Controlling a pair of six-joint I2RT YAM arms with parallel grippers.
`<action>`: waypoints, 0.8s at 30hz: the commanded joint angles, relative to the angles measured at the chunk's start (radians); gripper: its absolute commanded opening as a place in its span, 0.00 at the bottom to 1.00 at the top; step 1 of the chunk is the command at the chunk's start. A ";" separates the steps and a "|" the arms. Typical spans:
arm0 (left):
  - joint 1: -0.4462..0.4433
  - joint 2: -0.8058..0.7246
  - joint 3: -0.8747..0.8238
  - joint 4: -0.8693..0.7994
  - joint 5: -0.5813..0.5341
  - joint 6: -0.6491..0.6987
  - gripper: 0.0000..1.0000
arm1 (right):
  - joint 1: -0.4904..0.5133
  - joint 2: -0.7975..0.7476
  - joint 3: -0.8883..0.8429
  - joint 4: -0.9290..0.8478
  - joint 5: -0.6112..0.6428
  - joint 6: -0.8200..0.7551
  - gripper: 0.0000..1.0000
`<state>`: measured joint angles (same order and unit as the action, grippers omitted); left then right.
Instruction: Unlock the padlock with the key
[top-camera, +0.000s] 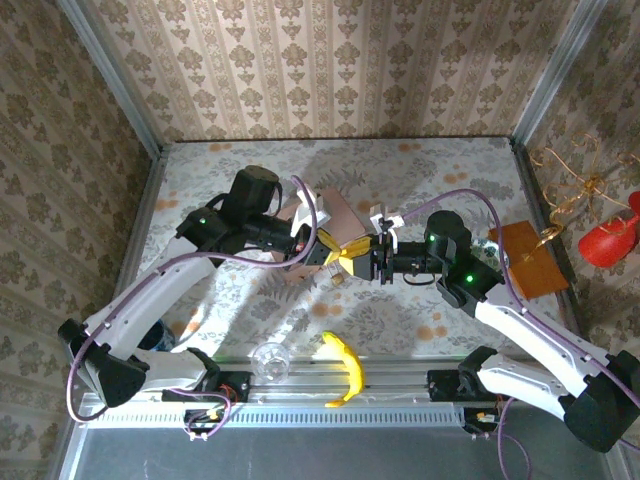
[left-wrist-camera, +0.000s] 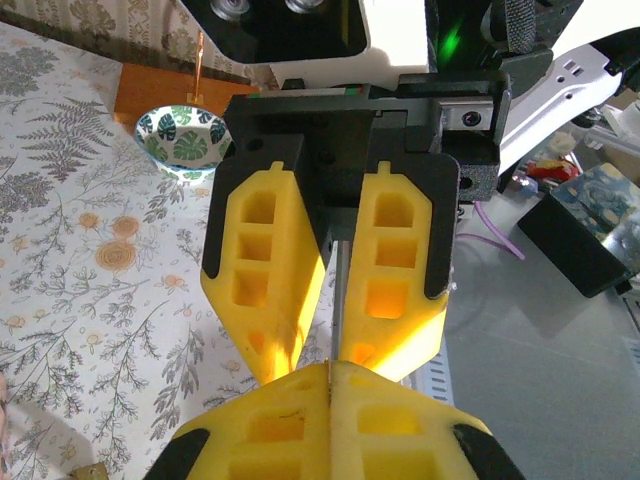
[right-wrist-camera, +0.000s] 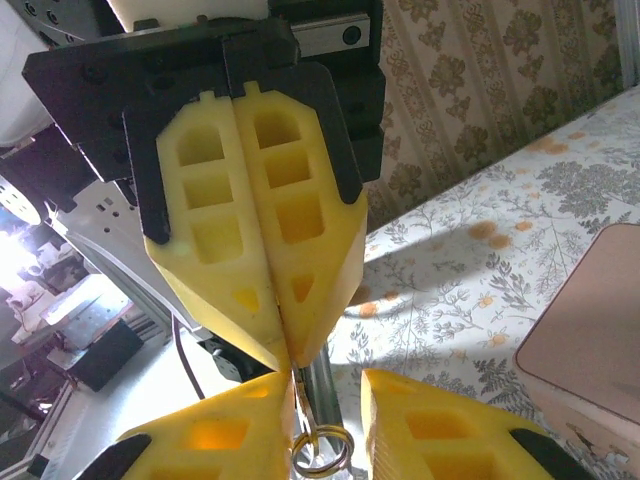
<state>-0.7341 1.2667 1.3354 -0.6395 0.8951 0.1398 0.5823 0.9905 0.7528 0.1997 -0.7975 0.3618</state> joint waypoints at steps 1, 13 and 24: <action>0.011 -0.003 -0.001 0.021 0.028 -0.019 0.00 | -0.004 -0.006 0.017 -0.003 -0.017 -0.016 0.23; 0.018 -0.014 -0.010 0.031 0.030 -0.027 0.00 | -0.004 -0.006 0.018 -0.006 -0.014 -0.017 0.10; 0.022 -0.018 -0.019 0.049 0.061 -0.030 0.00 | -0.004 0.009 0.022 0.029 -0.033 0.003 0.08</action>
<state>-0.7170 1.2667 1.3254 -0.6205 0.9035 0.1238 0.5804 0.9905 0.7528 0.2005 -0.8001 0.3630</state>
